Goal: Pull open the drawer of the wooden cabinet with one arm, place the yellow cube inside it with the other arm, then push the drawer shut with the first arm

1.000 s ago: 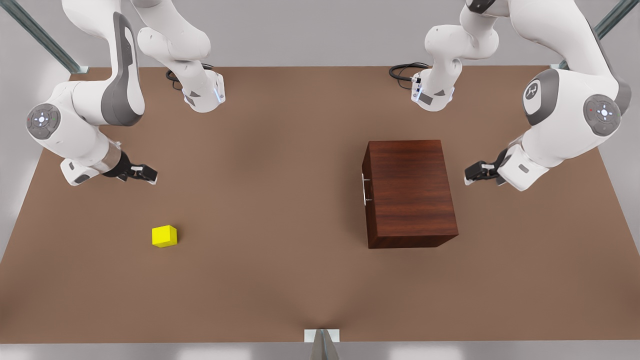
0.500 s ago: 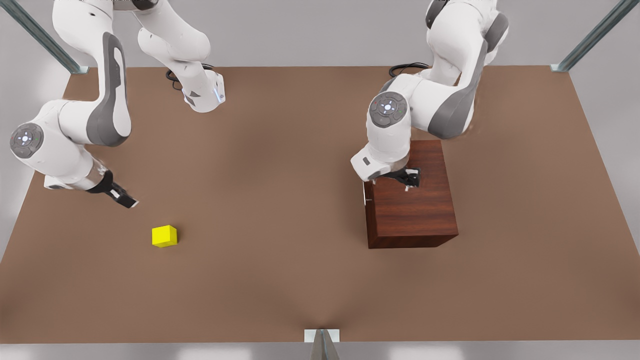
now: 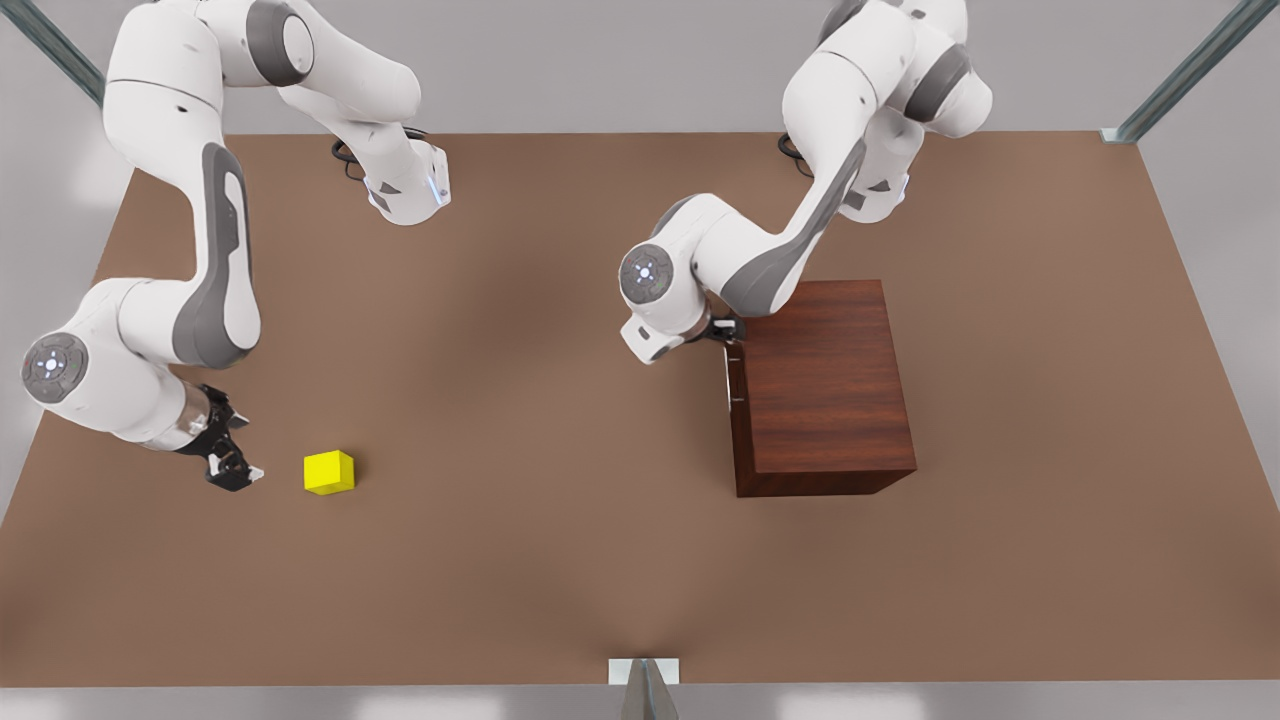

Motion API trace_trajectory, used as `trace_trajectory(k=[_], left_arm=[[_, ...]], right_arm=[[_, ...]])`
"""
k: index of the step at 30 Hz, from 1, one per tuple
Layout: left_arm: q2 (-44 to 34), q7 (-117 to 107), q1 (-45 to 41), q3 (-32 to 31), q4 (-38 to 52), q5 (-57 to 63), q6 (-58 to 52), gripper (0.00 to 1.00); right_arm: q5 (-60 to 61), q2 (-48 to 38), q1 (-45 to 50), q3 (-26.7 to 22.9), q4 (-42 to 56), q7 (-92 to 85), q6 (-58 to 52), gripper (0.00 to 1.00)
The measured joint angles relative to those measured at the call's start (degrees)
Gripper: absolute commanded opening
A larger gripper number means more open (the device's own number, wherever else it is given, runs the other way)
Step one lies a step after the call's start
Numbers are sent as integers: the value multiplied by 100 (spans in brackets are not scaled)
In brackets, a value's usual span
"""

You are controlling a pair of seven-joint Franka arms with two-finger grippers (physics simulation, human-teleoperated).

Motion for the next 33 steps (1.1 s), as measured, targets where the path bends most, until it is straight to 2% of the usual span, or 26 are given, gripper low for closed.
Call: trace_trajectory(k=[3,9,19,33], left_arm=[[199,-309,-96,4,9,127,142,100],[866,-796,-91,86,707,752,517,100],[955,-1345,-118,88,114,1278,780,100],[1149,-1796,-84,124,86,1485,922,100]], right_arm=[[-115,130,28,13,33,322,60,100],[-273,187,28,28,38,858,127,100],[-468,478,130,46,33,1443,227,100],[-510,716,126,46,-22,1892,425,100]])
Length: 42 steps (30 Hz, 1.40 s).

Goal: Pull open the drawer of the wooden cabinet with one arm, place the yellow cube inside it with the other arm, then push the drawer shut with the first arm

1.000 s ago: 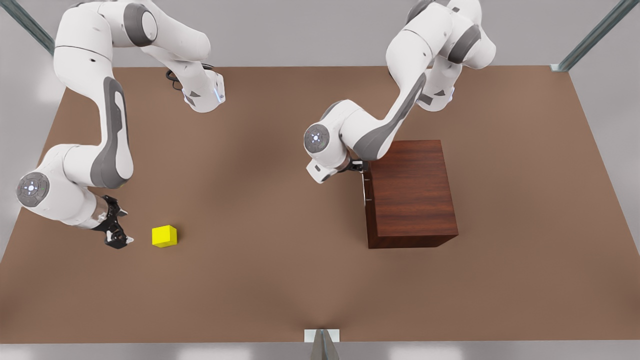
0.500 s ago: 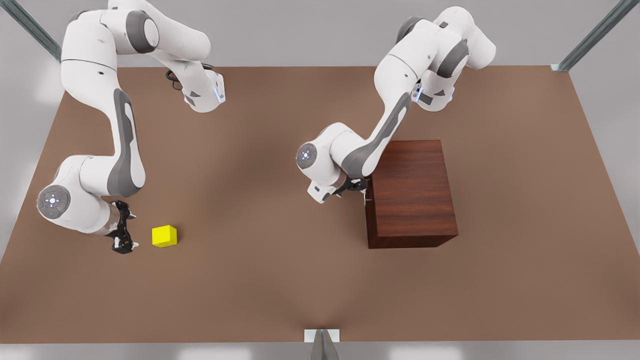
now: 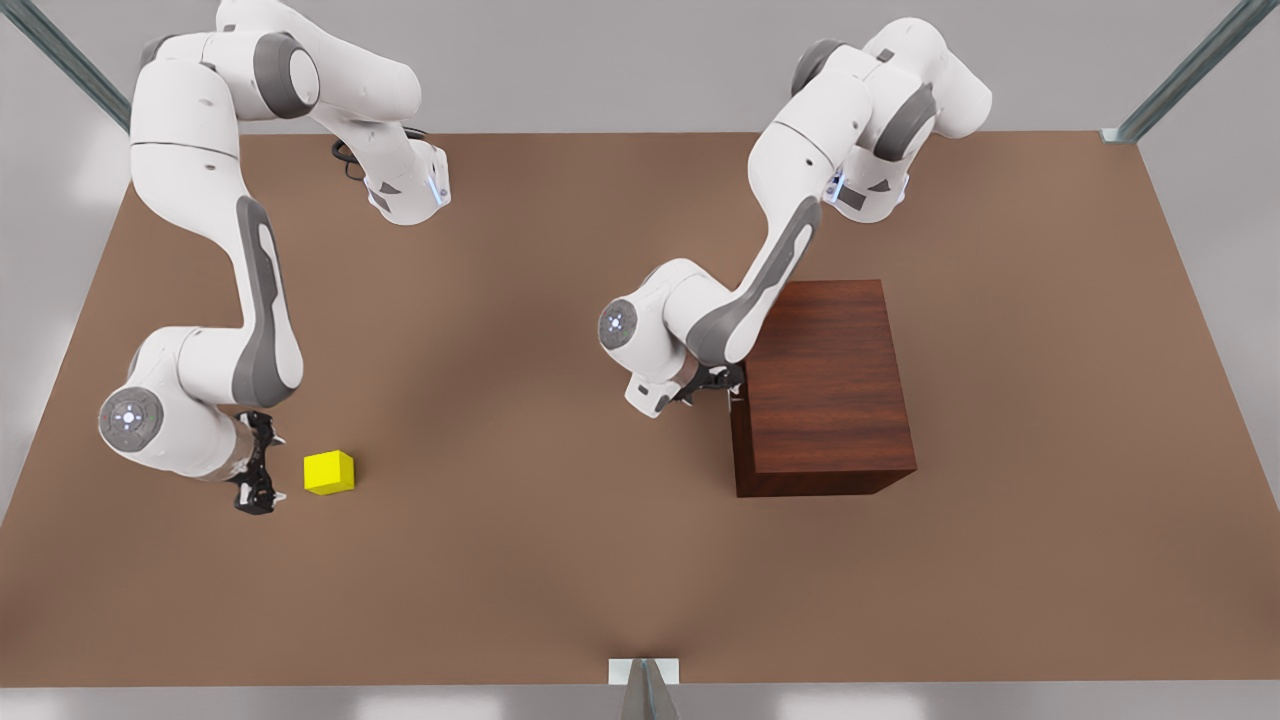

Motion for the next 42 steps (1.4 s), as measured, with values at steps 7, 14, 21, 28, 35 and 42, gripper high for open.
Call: trace_trajectory(k=[7,14,21,28,35,42], left_arm=[[99,-271,-24,-3,85,11,143,100],[388,-606,-161,-48,619,-24,291,100],[431,-1046,-209,-249,774,-57,632,100],[627,-1495,-379,-271,1071,-63,987,100],[859,-1904,-560,-304,1509,-29,1151,100],[-29,-2165,-594,-540,1689,-130,442,100]], right_arm=[[2,46,-10,-1,-121,123,18,100],[53,46,-32,-9,-280,209,114,100],[67,50,-32,-9,-299,268,167,100],[76,94,-37,-9,-419,308,282,100],[77,161,-50,-10,-510,335,431,100],[79,-186,-104,-17,-1594,349,1089,100]])
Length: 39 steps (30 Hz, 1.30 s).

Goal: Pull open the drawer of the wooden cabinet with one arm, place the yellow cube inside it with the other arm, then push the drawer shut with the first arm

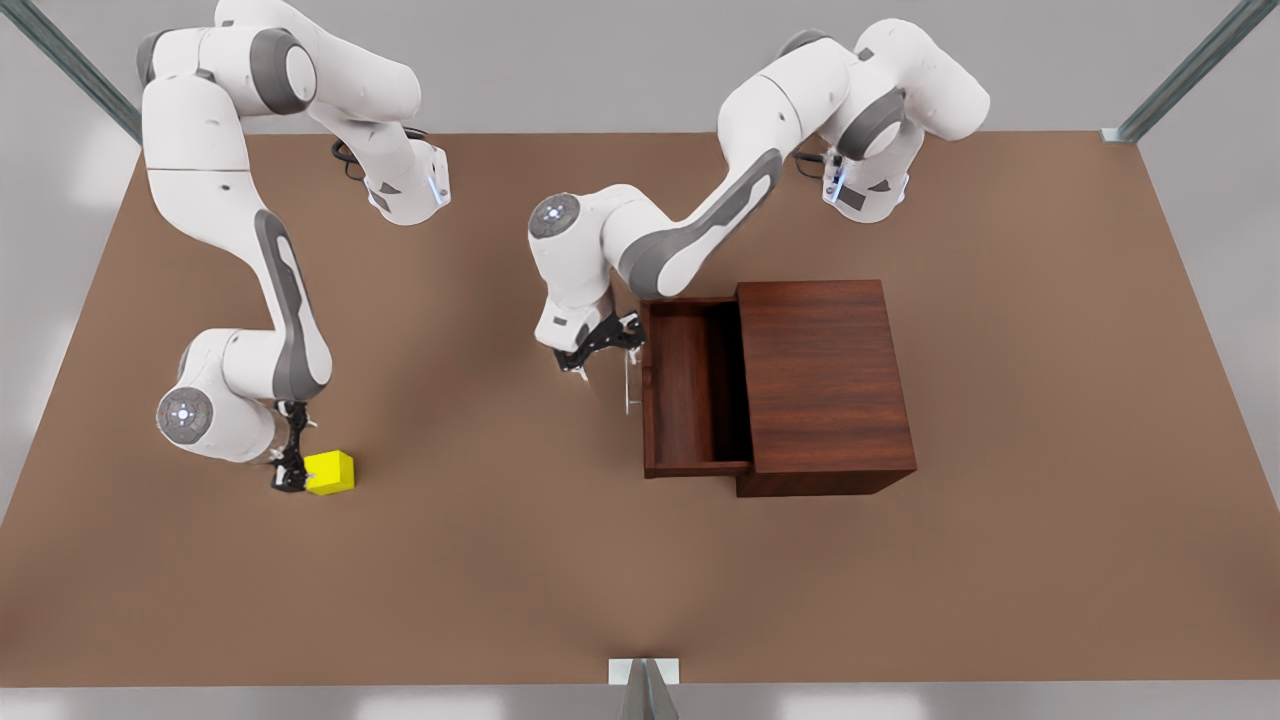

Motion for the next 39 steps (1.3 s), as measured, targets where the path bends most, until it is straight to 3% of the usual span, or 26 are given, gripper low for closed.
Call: trace_trajectory(k=[3,6,7,9,11,16,23,39], left_arm=[[-781,107,574,-32,-37,-254,-756,100],[-1687,795,2876,-23,-507,-1028,-1588,100],[-1934,1111,3658,-6,-933,-1299,-1717,100],[-3180,1737,4402,107,-3298,-1631,-1254,100],[-3555,2294,4573,199,-4126,-1829,-712,100],[-3117,3596,5049,292,-2937,-2473,-392,100],[-3095,5016,4768,261,-2872,-1799,-557,100],[-3065,6772,4753,253,-2871,-1620,-571,100]], right_arm=[[1,-109,-30,0,-442,0,433,100],[0,-90,-28,5,-634,3,842,100],[-4,-49,-25,7,-643,3,957,100],[-24,33,-22,8,-597,0,1139,100],[-37,68,-8,13,-543,-3,1269,100],[-146,301,4,59,-410,-8,1454,100],[-472,451,-30,53,-410,-10,1570,100],[-948,1034,-73,61,-78,-8,1708,100]])
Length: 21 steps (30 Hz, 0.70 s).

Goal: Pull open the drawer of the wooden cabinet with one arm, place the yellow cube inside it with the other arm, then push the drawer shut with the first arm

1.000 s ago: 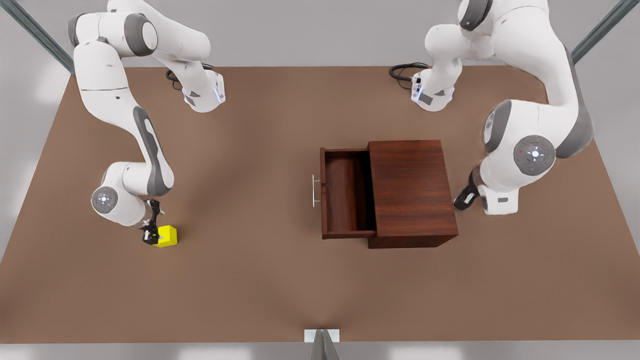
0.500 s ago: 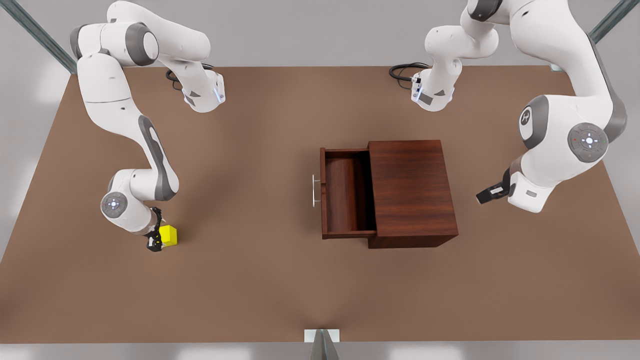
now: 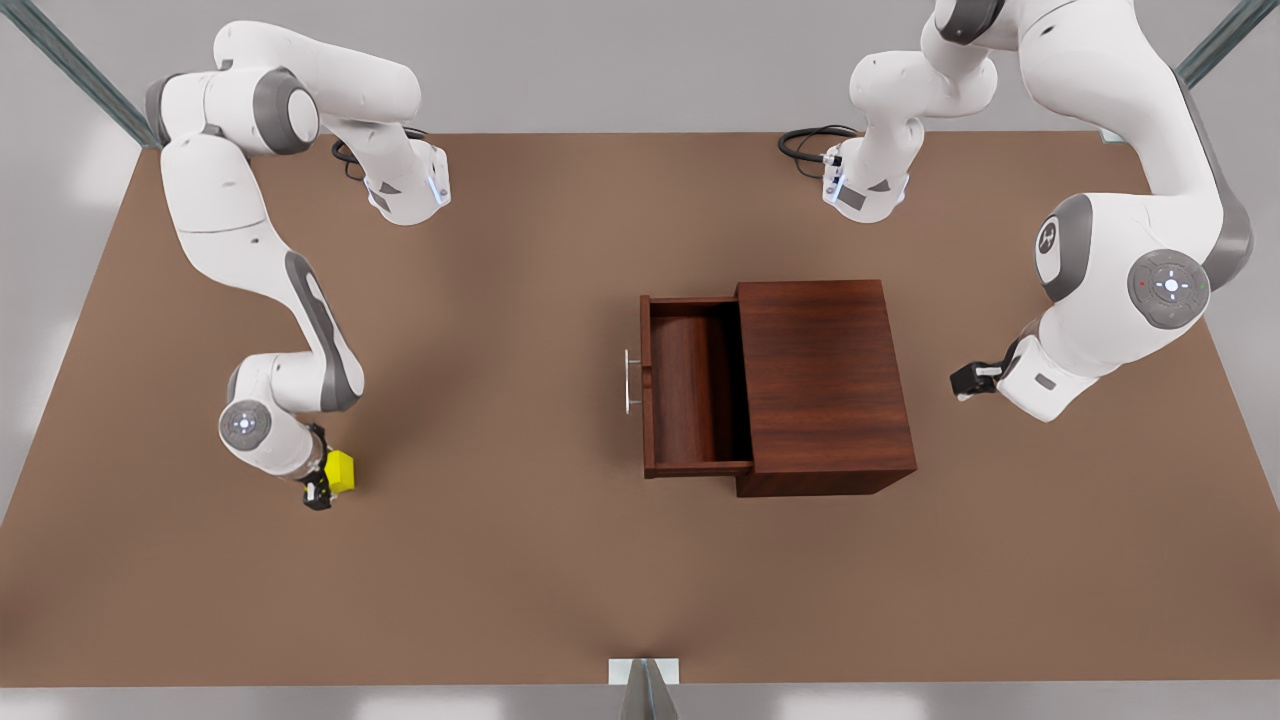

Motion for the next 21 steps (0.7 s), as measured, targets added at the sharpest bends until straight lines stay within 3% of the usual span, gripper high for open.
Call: trace_trajectory(k=[3,7,10,18,21], left_arm=[[-7,186,-10,-2,-6,42,5,100],[-8,391,-9,-2,-17,53,9,100],[-12,518,-9,-2,-17,51,8,100],[-9,770,-9,-2,-18,61,-4,100],[-8,840,-9,-2,-20,66,-5,100]], right_arm=[[-56,43,-26,18,35,7,11,99],[-105,55,-38,25,36,13,22,66],[-114,48,-74,34,38,12,51,51],[2,-622,-66,383,87,-14,-223,49],[159,-779,-44,665,532,19,-737,49]])
